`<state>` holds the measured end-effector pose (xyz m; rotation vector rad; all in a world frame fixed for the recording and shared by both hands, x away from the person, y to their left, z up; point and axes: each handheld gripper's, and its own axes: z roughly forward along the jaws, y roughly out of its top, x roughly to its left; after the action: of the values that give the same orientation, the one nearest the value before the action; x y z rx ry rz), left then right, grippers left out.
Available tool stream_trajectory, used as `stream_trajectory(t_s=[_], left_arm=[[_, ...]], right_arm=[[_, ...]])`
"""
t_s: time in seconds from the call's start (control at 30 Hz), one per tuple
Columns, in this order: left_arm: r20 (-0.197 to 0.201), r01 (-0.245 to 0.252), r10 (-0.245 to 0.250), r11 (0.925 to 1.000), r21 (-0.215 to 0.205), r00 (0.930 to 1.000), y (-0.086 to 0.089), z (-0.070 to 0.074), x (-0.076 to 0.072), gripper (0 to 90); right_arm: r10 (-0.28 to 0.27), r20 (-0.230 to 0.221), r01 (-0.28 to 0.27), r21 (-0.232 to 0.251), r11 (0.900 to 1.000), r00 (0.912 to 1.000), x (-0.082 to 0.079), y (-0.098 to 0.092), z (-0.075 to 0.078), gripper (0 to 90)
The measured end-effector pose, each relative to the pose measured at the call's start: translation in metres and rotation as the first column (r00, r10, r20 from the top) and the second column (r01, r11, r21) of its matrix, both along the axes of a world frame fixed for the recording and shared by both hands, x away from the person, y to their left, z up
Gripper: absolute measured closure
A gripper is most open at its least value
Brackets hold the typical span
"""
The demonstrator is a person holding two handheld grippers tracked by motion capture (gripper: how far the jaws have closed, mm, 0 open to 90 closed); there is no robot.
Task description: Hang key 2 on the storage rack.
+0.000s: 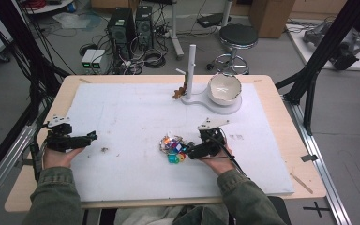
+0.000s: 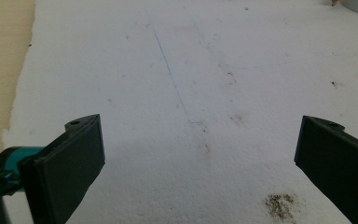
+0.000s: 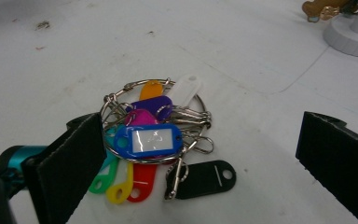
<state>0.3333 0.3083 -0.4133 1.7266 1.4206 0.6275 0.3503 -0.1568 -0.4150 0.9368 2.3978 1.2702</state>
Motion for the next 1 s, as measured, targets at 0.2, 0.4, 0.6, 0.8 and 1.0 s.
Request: stream_trajectory(t_s=[0.2, 0.4, 0.6, 0.8, 1.0], left_arm=[[-0.005, 0.006, -0.006, 1.0, -0.003, 1.0, 0.0, 0.0, 0.0, 1.9], [-0.006, 0.009, -0.009, 1.0, 0.002, 0.9999, -0.001, -0.001, 0.0, 1.9], [-0.003, 0.011, -0.011, 0.9999, 0.001, 0.9999, -0.001, -0.001, 0.0, 1.9], [-0.009, 0.014, -0.014, 0.9999, 0.007, 0.9999, -0.001, -0.001, 0.001, 1.9], [-0.01, 0.018, -0.018, 0.9998, 0.005, 0.9998, -0.001, -0.002, 0.001, 1.9]], right_arm=[[0.037, -0.008, -0.037, -0.026, 0.999, 0.9993, -0.002, 0.014, -0.005, 0.6], [0.068, -0.024, -0.069, -0.069, 0.995, 0.9974, -0.003, 0.028, -0.014, 0.6], [0.083, -0.033, -0.086, -0.103, 0.991, 0.996, -0.004, 0.038, -0.02, 0.6], [0.084, -0.045, -0.089, -0.135, 0.987, 0.9955, -0.003, 0.042, -0.024, 1.1], [0.104, -0.051, -0.11, -0.134, 0.985, 0.9932, -0.003, 0.041, -0.022, 17.7]])
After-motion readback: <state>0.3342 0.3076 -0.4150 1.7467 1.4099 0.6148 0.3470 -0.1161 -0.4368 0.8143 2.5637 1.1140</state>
